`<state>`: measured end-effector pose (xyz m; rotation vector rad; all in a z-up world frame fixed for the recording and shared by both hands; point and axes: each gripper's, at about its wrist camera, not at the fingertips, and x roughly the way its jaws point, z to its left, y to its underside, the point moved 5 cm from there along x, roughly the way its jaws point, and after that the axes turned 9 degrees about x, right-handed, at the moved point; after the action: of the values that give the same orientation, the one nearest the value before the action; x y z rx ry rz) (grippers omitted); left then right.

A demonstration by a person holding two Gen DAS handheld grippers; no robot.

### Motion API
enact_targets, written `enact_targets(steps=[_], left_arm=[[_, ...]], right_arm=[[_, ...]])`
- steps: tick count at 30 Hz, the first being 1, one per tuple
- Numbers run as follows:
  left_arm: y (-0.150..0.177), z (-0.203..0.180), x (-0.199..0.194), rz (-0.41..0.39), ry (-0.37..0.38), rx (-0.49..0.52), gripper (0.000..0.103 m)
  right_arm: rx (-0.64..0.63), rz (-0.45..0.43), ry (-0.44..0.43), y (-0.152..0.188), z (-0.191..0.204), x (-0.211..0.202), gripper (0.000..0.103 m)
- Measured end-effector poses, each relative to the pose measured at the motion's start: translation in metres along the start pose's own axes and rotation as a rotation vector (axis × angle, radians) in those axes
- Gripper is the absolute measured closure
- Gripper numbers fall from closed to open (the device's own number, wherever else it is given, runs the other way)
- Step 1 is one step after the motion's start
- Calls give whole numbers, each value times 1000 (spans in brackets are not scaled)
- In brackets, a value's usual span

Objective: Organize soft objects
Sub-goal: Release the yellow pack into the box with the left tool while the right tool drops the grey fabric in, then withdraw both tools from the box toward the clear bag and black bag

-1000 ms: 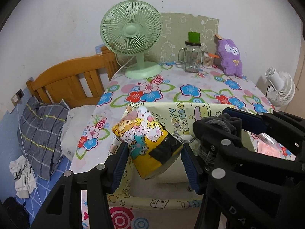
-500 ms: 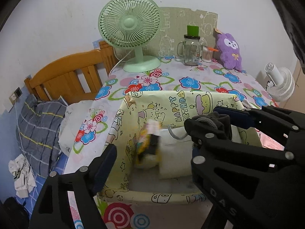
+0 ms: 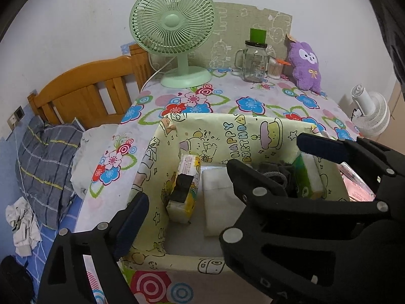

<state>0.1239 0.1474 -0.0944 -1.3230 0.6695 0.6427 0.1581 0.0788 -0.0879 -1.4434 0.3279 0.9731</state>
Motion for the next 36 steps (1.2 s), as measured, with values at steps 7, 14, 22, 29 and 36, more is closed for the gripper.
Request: enact_targets(steps=[7, 14, 22, 29, 36], left_arm=[[0, -2, -1, 2, -2, -8, 9], [-2, -12, -12, -28, -7, 4, 7], [-6, -26, -26, -59, -9, 14, 7], [-11, -36, -40, -88, -15, 23, 7], [-17, -51, -52, -115, -16, 31, 7]], right_arm=[[-2, -12, 23, 0, -5, -6, 21], [-5, -41, 33, 1, -12, -21, 21], [1, -69, 38, 2, -20, -40, 20], [11, -95, 40, 2, -29, -58, 20], [39, -116, 46, 1, -43, -76, 20]])
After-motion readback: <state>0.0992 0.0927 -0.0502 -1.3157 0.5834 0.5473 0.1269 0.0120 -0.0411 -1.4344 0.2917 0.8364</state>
